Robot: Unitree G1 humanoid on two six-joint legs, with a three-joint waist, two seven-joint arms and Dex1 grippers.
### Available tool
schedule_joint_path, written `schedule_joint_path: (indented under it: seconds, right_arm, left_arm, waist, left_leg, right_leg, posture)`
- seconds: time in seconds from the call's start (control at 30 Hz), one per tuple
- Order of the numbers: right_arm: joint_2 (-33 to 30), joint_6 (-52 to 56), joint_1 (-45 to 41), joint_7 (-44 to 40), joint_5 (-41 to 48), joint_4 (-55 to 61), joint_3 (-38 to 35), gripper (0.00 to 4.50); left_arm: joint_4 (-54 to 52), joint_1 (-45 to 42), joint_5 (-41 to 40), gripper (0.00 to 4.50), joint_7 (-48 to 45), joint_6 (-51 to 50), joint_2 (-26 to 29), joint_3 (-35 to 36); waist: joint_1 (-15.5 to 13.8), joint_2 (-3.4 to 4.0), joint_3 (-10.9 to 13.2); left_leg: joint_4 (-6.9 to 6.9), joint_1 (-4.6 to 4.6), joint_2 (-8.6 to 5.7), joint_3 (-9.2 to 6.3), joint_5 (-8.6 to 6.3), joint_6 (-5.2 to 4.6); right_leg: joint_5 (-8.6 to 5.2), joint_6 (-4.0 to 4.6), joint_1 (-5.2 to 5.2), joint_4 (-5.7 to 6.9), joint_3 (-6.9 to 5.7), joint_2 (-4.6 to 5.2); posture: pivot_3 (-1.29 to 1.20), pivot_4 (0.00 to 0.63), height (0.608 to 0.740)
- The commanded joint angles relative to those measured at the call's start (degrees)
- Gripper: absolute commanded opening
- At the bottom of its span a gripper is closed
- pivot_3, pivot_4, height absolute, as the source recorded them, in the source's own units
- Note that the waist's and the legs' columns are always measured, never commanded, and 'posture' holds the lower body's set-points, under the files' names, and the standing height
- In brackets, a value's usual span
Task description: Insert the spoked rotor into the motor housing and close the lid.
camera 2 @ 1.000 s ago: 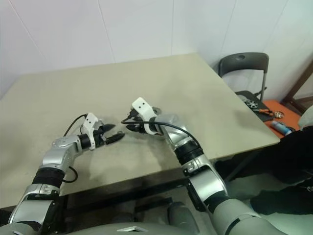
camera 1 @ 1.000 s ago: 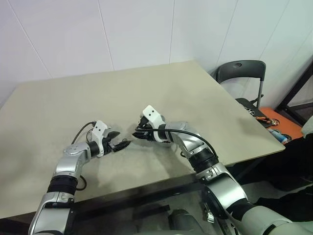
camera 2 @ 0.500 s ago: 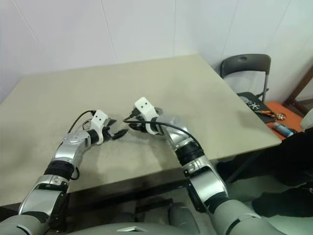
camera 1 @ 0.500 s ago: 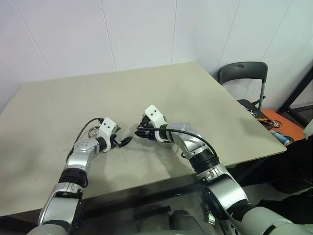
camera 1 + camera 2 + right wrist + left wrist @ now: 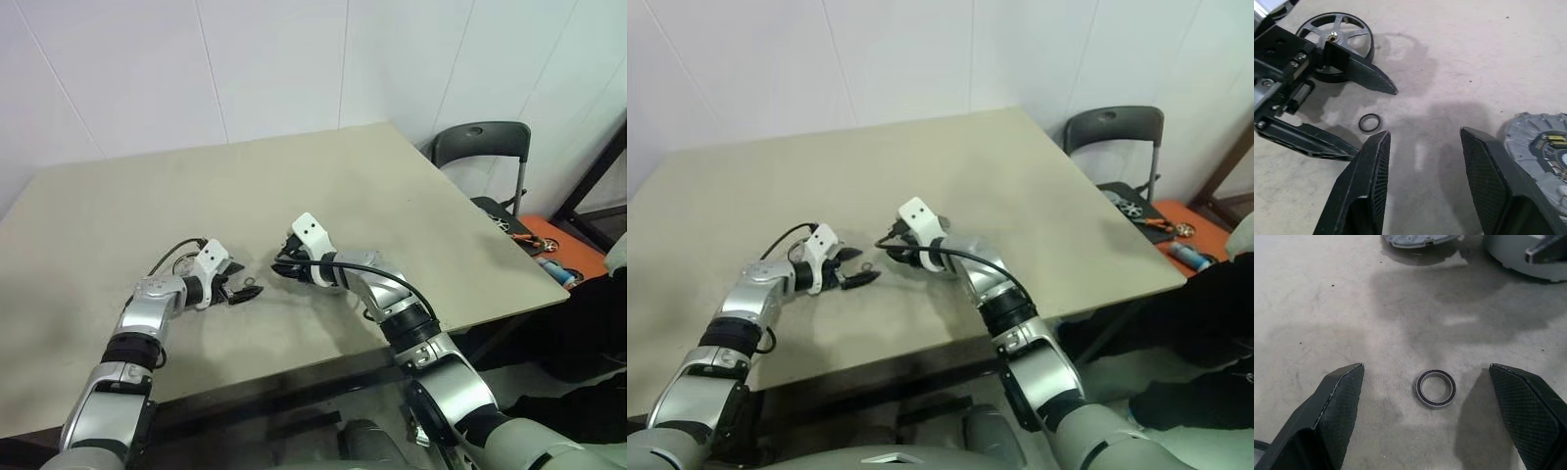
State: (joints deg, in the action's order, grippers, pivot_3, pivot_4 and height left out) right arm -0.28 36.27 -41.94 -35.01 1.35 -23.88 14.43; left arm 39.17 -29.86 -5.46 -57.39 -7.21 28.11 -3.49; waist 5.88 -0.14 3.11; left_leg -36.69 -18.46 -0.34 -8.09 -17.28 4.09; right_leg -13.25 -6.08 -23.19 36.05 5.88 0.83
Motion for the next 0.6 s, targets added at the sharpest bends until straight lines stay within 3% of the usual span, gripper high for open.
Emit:
schedule_joint_path:
  seconds: [0.03, 0.57, 0.6]
  right_arm:
    - [0.45, -1.09, -1.14, 0.57, 0.72, 1.3, -0.48, 2.37]
    - [0.34, -0.66, 0.03, 2.22, 0.86, 2.58, -0.72, 2.37]
    - [0.4, -0.71, -0.05, 2.34, 0.9, 2.46, -0.8, 2.37]
  left_arm:
    - [3.21, 0.43, 2.77, 4.35, 0.76, -1.28, 0.31, -2.11]
    - [4.1, 0.03, 3.91, 4.35, 0.85, 0.27, -0.93, -2.93]
    - [4.41, -0.04, 4.26, 4.16, 1.6, 0.42, -0.91, -2.91]
  waist:
    - [-0.14, 0.0, 0.0]
    - [-0.33, 0.0, -0.01]
    - [-0.34, 0.0, -0.01]
  left_leg:
    - [0.03, 0.01, 0.0, 0.0, 0.0, 0.0]
    - [0.05, 0.05, 0.0, 0.0, 0.0, 0.0]
    - [0.05, 0.05, 0.0, 0.0, 0.0, 0.0]
  right_leg:
    - [0.0, 0.0, -0.01, 0.0, 0.0, 0.0]
    - [-0.01, -0.01, 0.02, -0.01, 0.0, 0.0]
    - [-0.01, -0.01, 0.02, -0.01, 0.0, 0.0]
  posture:
    - [0.0, 0.0, 0.74]
    - [0.0, 0.0, 0.74]
    - [0.0, 0.0, 0.74]
